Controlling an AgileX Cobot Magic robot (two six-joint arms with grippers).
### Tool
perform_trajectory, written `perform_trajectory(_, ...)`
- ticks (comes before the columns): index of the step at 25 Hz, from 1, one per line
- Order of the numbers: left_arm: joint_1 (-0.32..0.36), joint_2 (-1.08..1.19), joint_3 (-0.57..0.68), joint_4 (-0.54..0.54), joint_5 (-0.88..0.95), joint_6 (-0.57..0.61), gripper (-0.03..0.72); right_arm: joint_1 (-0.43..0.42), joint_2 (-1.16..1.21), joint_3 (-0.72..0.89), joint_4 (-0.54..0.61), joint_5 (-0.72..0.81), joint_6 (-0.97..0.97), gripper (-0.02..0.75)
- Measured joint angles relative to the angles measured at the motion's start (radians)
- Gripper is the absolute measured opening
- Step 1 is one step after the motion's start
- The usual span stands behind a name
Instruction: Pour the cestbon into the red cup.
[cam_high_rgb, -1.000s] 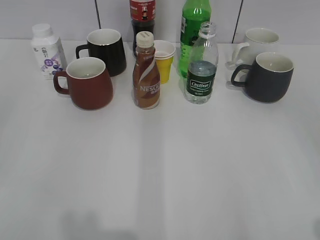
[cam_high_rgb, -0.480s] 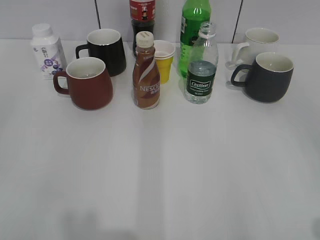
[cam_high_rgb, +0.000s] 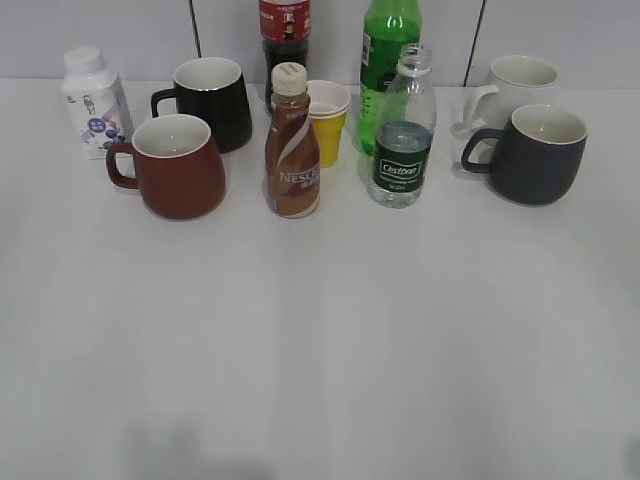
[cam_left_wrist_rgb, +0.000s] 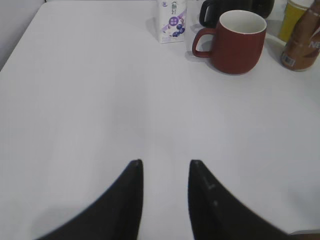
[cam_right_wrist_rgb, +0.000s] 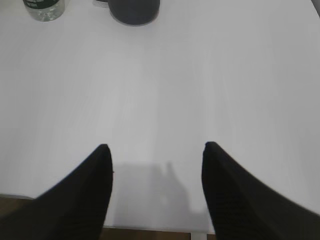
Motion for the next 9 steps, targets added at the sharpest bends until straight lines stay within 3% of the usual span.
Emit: perform_trajectory(9, 0.0, 0.0, 0.0, 0.0, 0.0, 0.0, 0.237, 0.0, 0.0, 0.0, 0.0, -0.001, 0.0, 0.429)
